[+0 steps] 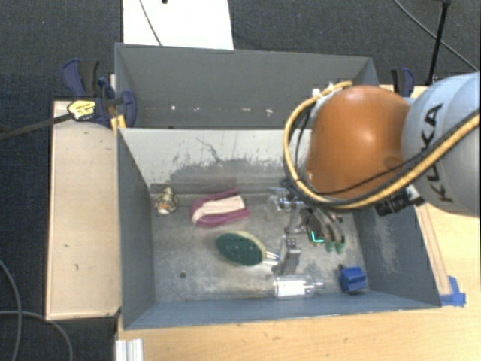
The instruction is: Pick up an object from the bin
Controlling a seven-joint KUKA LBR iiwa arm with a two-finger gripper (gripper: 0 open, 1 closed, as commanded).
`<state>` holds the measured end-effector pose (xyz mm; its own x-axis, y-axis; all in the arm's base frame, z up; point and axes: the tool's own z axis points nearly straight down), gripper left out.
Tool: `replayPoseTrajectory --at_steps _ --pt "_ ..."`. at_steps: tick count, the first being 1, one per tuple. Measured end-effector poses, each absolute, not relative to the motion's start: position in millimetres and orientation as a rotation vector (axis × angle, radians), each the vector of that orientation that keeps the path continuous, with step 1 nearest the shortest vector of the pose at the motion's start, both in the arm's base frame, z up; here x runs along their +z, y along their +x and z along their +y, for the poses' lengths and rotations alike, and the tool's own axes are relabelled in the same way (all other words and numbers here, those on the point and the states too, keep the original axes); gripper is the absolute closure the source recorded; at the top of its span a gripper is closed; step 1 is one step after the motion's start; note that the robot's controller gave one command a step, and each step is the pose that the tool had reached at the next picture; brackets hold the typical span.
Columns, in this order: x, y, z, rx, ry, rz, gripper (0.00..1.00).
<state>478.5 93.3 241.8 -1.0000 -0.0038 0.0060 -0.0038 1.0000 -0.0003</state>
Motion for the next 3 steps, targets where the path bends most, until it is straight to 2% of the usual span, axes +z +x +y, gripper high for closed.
replayPoseTrajectory --at_steps 1,2,3 --pt "154 474.6 105 0.001 -0.217 -3.129 0.0" --pt "73 493.0 107 -0.009 -0.749 -3.067 0.0" --pt "74 493.0 106 -0.008 -0.757 -3.065 1.0"
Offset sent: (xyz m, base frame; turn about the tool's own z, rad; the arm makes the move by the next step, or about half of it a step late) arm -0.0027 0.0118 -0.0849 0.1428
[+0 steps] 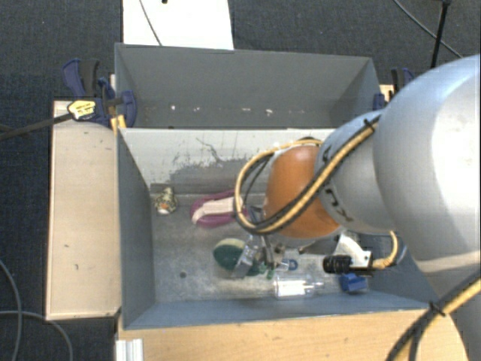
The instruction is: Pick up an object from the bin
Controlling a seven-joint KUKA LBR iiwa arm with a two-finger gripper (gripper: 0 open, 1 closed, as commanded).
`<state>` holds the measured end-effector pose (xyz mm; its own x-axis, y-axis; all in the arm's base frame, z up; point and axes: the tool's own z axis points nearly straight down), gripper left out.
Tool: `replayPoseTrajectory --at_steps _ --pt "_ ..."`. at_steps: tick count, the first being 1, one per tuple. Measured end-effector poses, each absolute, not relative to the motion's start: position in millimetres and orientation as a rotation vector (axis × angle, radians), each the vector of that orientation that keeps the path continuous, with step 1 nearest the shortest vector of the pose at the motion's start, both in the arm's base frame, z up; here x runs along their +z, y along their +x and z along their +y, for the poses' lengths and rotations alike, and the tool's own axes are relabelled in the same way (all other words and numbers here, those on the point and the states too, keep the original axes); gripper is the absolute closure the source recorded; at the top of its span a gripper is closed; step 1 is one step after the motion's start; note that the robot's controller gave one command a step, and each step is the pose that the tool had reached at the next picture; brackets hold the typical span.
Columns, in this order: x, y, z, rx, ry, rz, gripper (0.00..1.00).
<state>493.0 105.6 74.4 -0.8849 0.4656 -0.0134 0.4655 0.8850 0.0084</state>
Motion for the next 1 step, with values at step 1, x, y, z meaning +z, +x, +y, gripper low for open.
replayPoseTrajectory --at_steps 1 --pt "256.6 525.9 93.1 0.006 0.792 3.03 1.0"
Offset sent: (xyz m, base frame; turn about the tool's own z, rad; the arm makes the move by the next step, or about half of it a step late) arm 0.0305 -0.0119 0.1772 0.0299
